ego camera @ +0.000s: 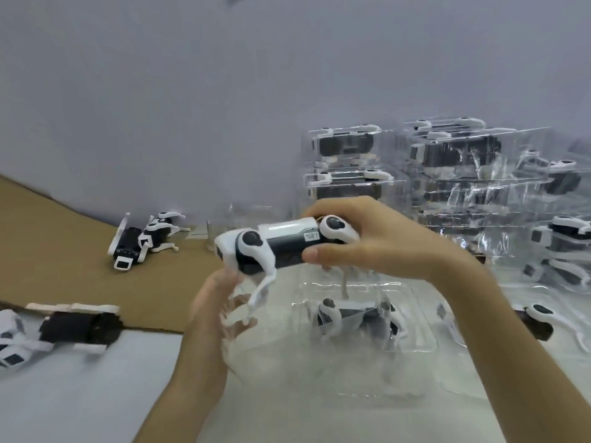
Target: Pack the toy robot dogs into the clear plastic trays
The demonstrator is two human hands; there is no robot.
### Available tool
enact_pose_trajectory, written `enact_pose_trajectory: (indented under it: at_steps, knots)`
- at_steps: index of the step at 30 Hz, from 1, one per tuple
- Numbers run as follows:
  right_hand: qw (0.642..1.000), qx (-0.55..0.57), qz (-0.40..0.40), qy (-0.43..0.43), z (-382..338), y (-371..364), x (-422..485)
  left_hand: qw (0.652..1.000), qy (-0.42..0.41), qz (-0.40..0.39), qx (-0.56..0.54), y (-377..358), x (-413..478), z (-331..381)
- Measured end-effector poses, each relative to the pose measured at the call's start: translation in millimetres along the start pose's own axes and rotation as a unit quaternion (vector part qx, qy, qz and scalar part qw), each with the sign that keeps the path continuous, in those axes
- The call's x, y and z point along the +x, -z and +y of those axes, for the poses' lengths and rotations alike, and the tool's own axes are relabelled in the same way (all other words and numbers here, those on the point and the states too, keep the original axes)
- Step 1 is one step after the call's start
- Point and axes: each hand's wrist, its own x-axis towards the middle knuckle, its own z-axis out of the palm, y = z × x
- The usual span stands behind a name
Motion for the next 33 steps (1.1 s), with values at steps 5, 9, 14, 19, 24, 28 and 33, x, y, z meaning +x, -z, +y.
enact_pose_trajectory:
  at_steps: [5,9,14,19,24,28,33]
  knots:
    - [0.994,-0.102,0.014,-0.021,-4.7,-2.5,-3.9,0.998,0.03,0.035,-0.04,-2.8,-4.5,0.1]
    - [0.989,-0.143,0.022,-0.023,-8.1,-1.0,-6.1,0.997,0.027,0.05,-0.058,-5.7,-8.0,0.1]
    - [0.987,-0.158,-0.007,-0.032,-11.8,-7.8,-4.7,0.997,0.011,0.029,-0.065,-7.7,-11.9,1.3]
    - [0.983,-0.176,-0.029,-0.04,-11.8,-15.1,-2.9,0.998,-0.021,0.031,-0.059,-8.1,-12.5,3.3]
    - [0.985,-0.17,-0.023,-0.034,-9.2,-20.8,-1.2,0.997,-0.006,0.026,-0.07,-6.0,-11.8,3.0]
    - [0.988,-0.148,-0.024,-0.032,-7.3,-23.2,0.1,0.997,0.031,0.002,-0.075,-1.9,-10.7,5.2]
    - [0.992,-0.116,-0.021,-0.041,-3.1,-22.6,2.2,0.997,0.033,-0.042,-0.048,-0.3,-12.3,11.0]
